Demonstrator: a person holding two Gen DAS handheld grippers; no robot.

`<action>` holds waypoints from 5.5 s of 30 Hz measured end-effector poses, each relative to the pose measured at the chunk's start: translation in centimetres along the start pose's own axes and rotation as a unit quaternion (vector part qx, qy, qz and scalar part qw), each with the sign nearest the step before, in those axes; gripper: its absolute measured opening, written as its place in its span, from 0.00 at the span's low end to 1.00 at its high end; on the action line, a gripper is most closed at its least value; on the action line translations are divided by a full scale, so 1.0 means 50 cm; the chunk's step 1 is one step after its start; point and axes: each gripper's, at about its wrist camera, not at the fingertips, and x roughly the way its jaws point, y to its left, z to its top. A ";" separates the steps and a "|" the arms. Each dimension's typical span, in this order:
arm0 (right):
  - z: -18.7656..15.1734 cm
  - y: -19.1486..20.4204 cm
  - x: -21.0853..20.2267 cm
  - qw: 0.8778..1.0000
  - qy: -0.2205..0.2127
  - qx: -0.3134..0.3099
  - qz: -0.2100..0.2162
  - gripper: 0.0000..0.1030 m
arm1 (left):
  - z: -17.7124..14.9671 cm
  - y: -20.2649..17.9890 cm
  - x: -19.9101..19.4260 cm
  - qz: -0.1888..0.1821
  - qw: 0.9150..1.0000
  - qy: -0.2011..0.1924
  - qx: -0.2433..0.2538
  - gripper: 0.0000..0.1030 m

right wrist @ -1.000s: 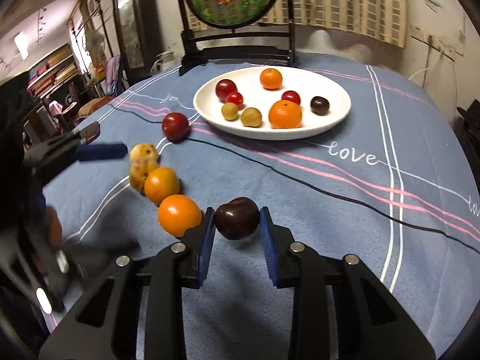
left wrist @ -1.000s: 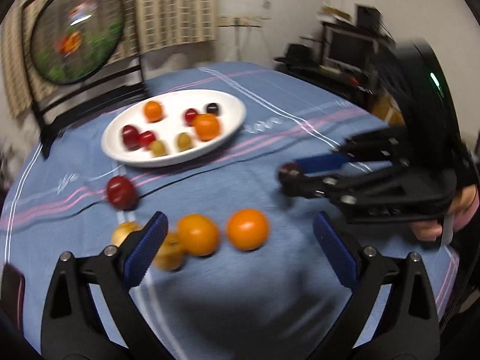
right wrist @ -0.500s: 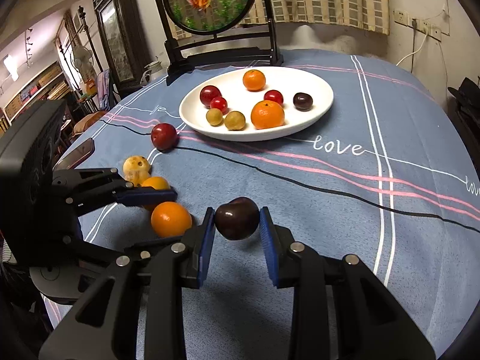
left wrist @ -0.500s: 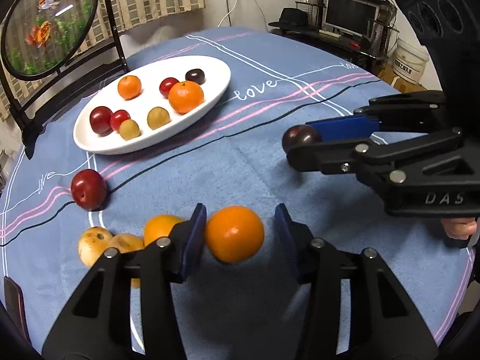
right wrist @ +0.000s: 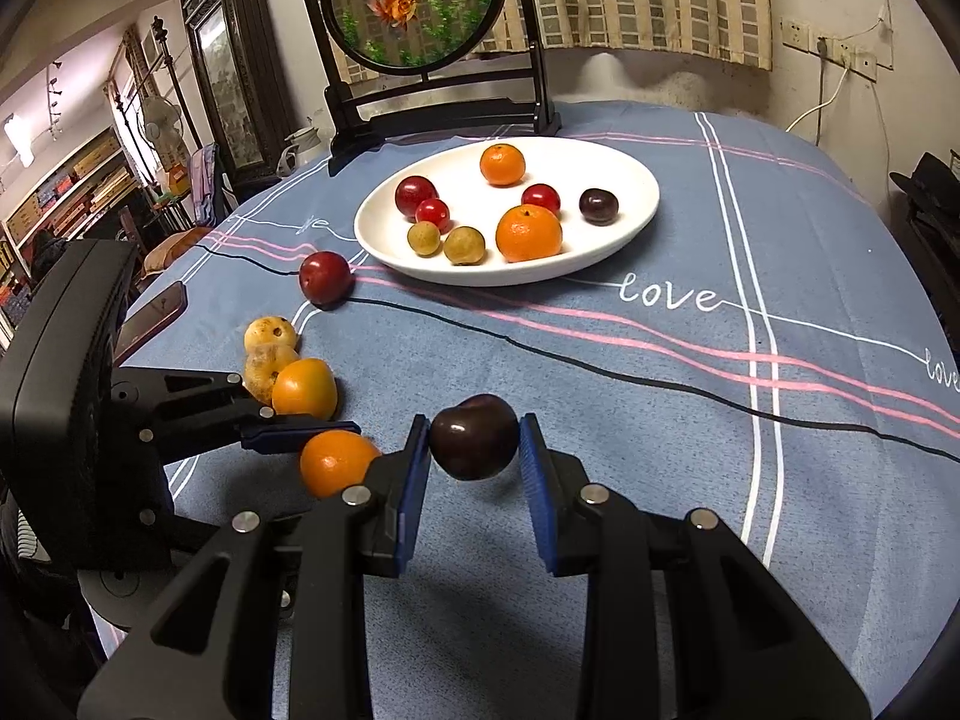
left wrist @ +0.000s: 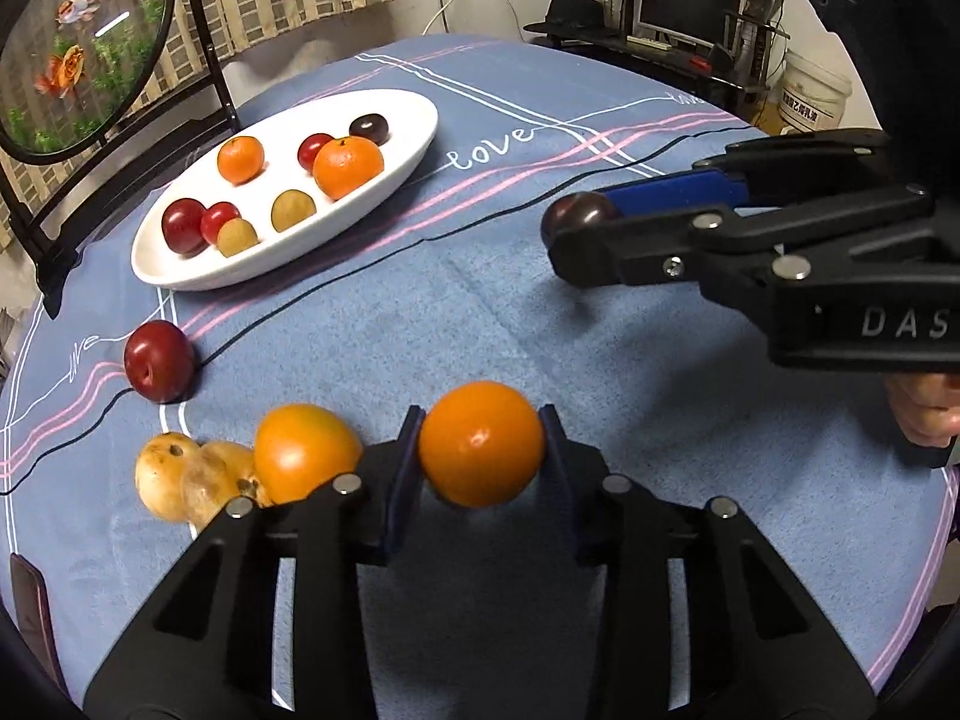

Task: Organize fruits
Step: 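Carry the dark plum and mandarin onto the white plate and release both, then grasp an orange round fruit with the right tool while the left tool grasps a brown round fruit, then carry the orange and brown fruits onto the white plate and release both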

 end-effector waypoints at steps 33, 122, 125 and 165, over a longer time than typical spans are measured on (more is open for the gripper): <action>0.218 -0.073 0.145 0.990 -0.087 0.103 -0.045 0.31 | 0.220 0.317 0.011 0.043 0.979 -0.085 -0.180 0.37; 0.038 0.088 0.110 0.992 0.065 -0.094 0.051 0.39 | -0.053 0.155 -0.060 0.039 0.998 -0.039 0.001 0.43; 0.038 0.088 0.112 0.992 0.068 -0.092 0.052 0.39 | -0.052 0.141 -0.051 0.057 0.997 -0.041 0.020 0.47; 0.071 0.055 0.087 0.997 0.035 -0.047 0.052 0.39 | -0.013 0.165 -0.059 0.019 0.997 -0.064 -0.033 0.32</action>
